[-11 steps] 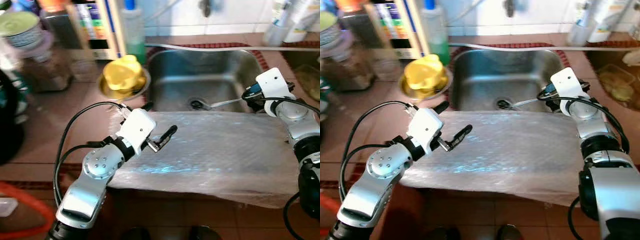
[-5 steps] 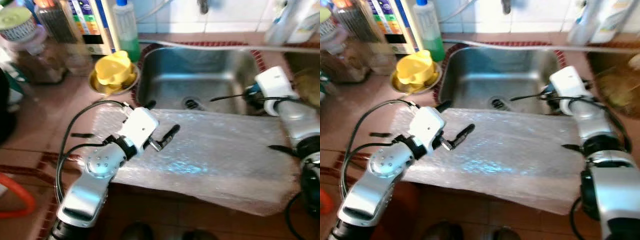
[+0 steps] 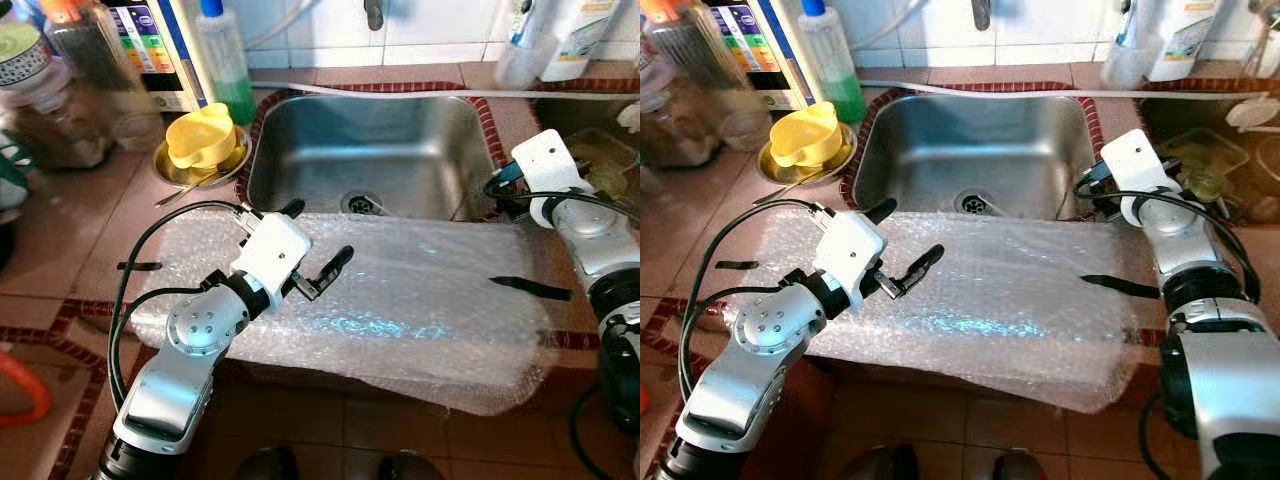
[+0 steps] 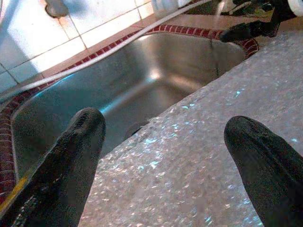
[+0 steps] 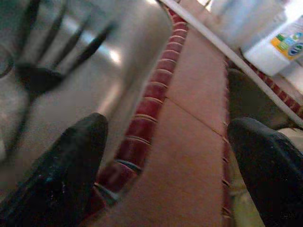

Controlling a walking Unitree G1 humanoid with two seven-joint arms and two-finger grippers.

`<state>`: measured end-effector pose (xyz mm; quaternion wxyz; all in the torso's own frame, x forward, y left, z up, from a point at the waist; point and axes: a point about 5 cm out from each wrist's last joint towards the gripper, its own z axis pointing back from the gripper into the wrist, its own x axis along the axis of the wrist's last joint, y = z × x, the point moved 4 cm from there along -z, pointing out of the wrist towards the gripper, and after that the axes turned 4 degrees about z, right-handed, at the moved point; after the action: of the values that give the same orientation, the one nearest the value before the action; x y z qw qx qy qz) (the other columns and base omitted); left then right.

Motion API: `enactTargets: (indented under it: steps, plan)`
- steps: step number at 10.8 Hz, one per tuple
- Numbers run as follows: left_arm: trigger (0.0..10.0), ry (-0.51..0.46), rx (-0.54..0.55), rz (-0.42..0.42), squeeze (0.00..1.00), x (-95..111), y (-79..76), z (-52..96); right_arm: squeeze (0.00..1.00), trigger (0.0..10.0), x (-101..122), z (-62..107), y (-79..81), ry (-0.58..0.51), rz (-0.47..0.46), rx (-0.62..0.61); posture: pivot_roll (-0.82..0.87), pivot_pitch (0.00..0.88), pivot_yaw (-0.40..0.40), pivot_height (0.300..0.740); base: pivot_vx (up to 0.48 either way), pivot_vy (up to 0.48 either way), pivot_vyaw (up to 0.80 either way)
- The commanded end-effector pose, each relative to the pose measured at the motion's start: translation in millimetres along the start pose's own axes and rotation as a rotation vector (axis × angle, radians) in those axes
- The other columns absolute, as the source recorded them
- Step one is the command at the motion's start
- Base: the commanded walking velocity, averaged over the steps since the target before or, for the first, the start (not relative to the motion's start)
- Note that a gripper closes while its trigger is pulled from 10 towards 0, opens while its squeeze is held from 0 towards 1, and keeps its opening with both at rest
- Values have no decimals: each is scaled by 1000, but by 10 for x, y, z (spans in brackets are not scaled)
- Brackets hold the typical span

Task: Kitchen organization

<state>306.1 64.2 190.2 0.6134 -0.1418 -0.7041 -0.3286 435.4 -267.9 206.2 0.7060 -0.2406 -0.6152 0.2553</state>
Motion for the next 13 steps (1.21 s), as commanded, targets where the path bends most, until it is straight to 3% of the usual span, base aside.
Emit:
enactTargets:
  steps: [1, 2, 4, 7, 9, 11, 12, 13]
  plan:
    - [10000, 15, -3, -17, 0, -20, 14, 29, 0, 10000, 23, -15, 60, 0, 0, 29, -59, 175, 78, 740, 0, 0, 0]
    - [10000, 17, -6, -18, 0, -23, 11, 26, 0, 10000, 31, -26, 133, 9, -78, 85, -59, 176, 78, 740, 0, 0, 0]
    - [10000, 17, -4, -17, 0, -23, 15, 26, 0, 10000, 71, -33, 123, -3, -73, 85, -57, 177, 76, 740, 0, 0, 0]
    - [10000, 16, 59, -3, 0, -41, 113, 29, 0, 10000, 403, -59, 204, -152, -105, 110, -58, 178, 74, 740, 0, 0, 0]
    - [10000, -8, 152, 34, 0, -23, 261, 18, 0, 10000, 706, -39, 304, -293, -174, 93, -63, 176, 76, 740, 0, 0, 0]
    - [10000, -85, 318, 94, 0, 68, 502, 57, 0, 10000, 1093, 132, 519, -502, -245, 59, -69, 175, 77, 740, 0, 0, 0]
    - [10000, -172, 415, 107, 0, 217, 637, 125, 0, 10000, 1255, 304, 605, -616, -232, -3, -66, 174, 75, 740, 0, 0, 0]
    - [10000, -196, 435, 96, 0, 257, 663, 165, 0, 10000, 1271, 372, 590, -627, -259, -61, -64, 174, 74, 740, 0, 0, 0]
